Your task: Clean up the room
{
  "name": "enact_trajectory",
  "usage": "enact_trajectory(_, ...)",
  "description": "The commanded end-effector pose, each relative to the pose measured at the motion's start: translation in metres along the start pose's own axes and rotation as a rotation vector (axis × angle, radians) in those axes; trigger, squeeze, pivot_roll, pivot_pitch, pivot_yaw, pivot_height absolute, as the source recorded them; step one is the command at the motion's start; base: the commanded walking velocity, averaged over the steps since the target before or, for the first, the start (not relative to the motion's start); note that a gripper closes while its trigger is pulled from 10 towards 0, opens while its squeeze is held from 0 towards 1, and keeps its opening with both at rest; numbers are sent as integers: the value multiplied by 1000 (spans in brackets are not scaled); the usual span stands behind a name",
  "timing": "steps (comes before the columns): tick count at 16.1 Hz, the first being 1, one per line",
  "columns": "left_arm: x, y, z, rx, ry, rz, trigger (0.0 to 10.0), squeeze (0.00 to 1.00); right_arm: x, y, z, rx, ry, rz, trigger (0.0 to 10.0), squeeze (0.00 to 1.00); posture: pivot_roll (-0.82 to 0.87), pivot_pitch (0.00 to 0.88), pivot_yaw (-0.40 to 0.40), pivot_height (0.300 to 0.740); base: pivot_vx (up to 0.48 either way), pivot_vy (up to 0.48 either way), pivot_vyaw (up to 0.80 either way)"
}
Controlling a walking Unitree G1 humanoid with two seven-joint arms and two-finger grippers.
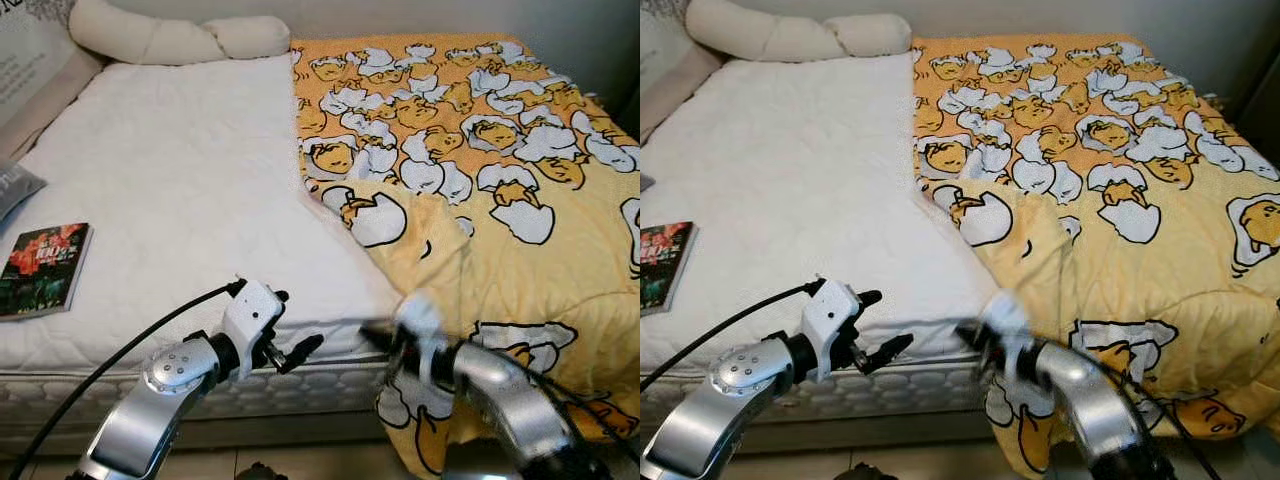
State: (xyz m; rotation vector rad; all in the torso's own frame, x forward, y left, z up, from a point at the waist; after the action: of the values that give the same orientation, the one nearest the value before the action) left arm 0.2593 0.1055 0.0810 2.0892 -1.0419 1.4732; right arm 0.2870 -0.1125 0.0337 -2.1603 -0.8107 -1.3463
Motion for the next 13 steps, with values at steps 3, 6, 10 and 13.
enact_trajectory(3, 8, -6, 1, 40, 19, 21, 10000, 0, 21, 45, 10, -324, 32, 95, 10000, 1000, 23, 0, 64, 740, 0, 0, 0)
enact_trajectory(6, 9, -9, 1, 51, 19, 30, 10000, 0, 42, 67, 27, -501, 41, 101, 10000, 1000, 40, 0, 64, 740, 0, 0, 0)
enact_trajectory(10, 7, -12, -4, 71, 7, 32, 10000, 0, 63, 85, 44, -744, -32, 2, 10000, 1000, 62, 0, 57, 740, 0, 0, 0)
enact_trajectory(13, 6, -11, -6, 75, 2, 29, 10000, 0, 73, 89, 46, -835, -47, -46, 10000, 1000, 60, 0, 57, 740, 0, 0, 0)
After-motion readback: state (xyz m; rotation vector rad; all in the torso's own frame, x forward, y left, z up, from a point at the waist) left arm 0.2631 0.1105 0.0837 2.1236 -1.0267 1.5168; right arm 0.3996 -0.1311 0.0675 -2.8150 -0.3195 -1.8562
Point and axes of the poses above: a point about 5 cm out from each wrist's last joint towards the gripper, its own z axis pointing out of the wrist towards the gripper, its own x axis along the axis of the wrist's last joint, y = z × x, the point moved 4 cm from there along z, pointing out of the wrist towards the gripper, and after that the axes turned 1 degree about z, right-handed, at the moved point
